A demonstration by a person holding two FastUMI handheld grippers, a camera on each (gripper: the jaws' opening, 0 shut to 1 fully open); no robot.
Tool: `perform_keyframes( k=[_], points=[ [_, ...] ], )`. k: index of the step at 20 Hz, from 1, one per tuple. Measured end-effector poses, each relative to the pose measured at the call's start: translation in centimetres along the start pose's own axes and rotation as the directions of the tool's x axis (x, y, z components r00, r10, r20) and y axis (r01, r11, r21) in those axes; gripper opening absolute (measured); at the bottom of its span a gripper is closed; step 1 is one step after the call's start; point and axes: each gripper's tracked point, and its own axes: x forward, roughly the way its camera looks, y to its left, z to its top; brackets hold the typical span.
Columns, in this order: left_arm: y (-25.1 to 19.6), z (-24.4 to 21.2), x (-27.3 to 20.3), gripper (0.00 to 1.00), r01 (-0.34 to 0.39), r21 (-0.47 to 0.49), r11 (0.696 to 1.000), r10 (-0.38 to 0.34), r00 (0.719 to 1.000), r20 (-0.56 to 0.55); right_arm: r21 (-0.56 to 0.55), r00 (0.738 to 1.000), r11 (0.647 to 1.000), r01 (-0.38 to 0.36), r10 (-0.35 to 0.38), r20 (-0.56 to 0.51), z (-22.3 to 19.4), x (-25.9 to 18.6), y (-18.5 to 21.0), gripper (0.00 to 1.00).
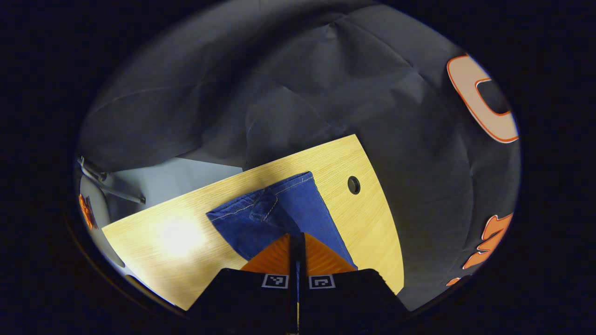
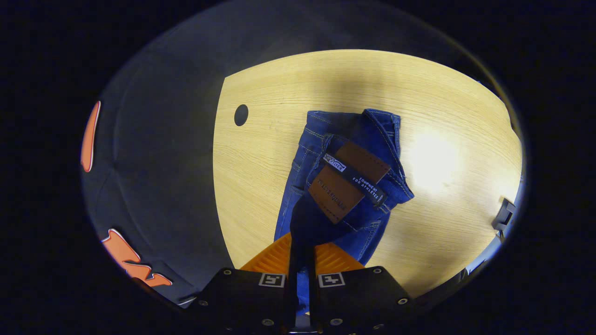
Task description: Grasp the waist and the cuffs of the jeans and fold them to make the two legs overlap; first hold the waist and fold one-third of the jeans toward the cuffs, then hold the cuffs and fold the remaining one-third in the same direction to finish folding.
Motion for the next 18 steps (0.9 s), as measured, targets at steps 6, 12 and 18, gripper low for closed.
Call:
perform_keyframes(
  k=[6,12,18],
  points=[
    [-1.8,0.4,3.8,0.01,-0.045,0.108,0.993,0.048,0.998,-0.027,0.08,0.998,0.995,0.056,-0.052,-0.044,1.6,3.8,0.4,0.12],
    [-3.4,1.3,4.5,0.25,-0.033,0.153,0.988,0.03,0.999,0.024,0.076,0.998,0.996,-0.037,0.04,-0.038,2.5,3.2,2.3,0.16],
    [-6.9,1.8,1.5,0.77,0.067,0.269,0.961,-0.098,0.99,0.104,-0.038,0.994,0.996,-0.087,0.089,0.062,3.8,0.2,1.6,0.72]
  ],
)
